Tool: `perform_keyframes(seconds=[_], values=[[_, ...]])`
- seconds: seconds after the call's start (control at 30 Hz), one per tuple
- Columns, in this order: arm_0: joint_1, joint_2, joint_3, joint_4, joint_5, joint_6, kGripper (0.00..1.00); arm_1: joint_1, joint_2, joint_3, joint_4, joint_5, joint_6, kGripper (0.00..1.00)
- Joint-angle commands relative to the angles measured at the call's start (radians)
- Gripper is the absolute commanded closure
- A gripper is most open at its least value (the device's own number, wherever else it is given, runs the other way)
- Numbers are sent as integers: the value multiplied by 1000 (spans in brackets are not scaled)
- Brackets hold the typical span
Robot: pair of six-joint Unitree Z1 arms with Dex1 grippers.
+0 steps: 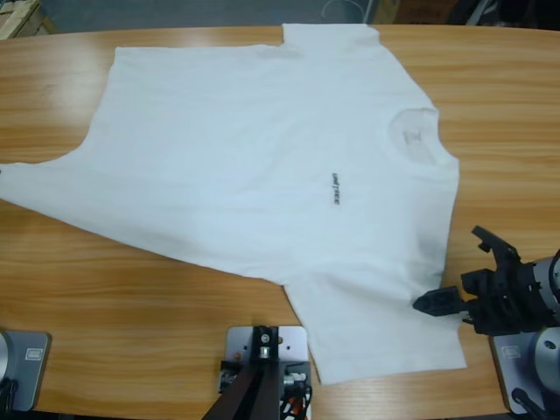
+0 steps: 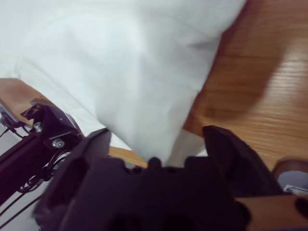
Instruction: Fold clothes
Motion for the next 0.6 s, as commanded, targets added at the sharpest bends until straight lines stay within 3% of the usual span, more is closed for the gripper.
perform_keyframes(seconds=[0.03, 0.6], values=[[-7, 28, 34, -17, 17, 4, 1000, 21, 20, 14, -21, 20, 16, 1000], [-8, 36, 31, -22, 17, 4, 1000, 51, -82, 12, 90, 113, 16, 1000]])
